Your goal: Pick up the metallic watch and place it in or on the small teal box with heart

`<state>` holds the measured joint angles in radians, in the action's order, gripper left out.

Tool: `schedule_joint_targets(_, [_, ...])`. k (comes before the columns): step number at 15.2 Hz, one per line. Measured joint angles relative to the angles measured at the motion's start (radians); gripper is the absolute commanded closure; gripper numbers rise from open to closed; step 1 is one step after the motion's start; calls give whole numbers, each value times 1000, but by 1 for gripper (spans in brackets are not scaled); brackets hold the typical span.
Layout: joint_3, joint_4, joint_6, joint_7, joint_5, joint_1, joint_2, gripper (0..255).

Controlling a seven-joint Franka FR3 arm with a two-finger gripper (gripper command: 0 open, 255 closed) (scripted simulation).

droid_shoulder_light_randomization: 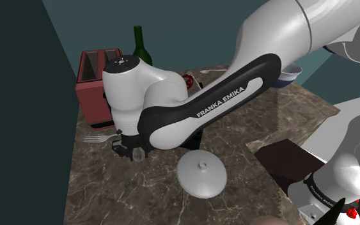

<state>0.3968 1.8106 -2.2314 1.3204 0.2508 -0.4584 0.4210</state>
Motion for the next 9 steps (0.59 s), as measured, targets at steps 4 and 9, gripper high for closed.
schedule_joint_targets(4, [0, -2, -2, 0, 1, -1, 2, 255])
schedule_joint_targets(9, [8, -14, 39, -12, -17, 6, -27, 255])
